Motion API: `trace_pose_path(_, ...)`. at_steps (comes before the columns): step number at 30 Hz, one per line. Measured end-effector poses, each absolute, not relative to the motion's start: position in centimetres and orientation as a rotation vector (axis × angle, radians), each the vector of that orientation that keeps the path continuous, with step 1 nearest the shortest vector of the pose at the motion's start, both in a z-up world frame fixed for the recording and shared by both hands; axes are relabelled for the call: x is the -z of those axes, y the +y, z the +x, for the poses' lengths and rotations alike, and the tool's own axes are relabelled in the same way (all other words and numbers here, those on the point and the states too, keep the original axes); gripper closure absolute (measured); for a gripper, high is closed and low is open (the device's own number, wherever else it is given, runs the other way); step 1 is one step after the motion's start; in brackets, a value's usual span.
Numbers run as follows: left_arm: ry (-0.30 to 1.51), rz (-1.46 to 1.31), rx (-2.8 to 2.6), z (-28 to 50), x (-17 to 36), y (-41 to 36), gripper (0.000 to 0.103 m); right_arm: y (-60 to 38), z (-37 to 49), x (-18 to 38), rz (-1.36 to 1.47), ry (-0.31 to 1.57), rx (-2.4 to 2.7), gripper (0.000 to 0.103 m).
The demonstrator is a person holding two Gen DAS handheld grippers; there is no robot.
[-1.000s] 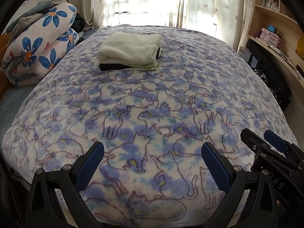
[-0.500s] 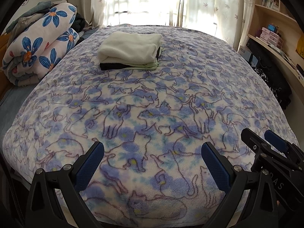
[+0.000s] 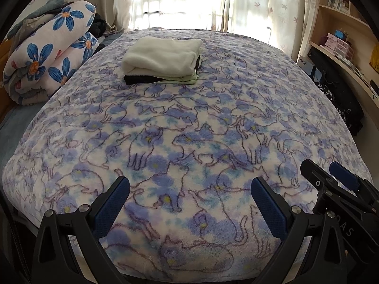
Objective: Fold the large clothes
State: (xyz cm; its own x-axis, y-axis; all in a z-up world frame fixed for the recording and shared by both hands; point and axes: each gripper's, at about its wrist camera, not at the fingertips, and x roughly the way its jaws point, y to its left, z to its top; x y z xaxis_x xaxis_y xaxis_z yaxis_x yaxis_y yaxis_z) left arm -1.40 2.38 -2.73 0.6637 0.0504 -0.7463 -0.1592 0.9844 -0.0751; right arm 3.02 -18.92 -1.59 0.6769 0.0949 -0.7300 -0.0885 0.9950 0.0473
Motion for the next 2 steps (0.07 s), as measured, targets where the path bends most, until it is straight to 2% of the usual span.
trace_pose_path(2, 0.838, -0.137, -0.119, -1.21, 2.65, 2.39, 0.002, -19.02, 3.06, 1.67, 0.008, 0.823, -0.103, 0.035)
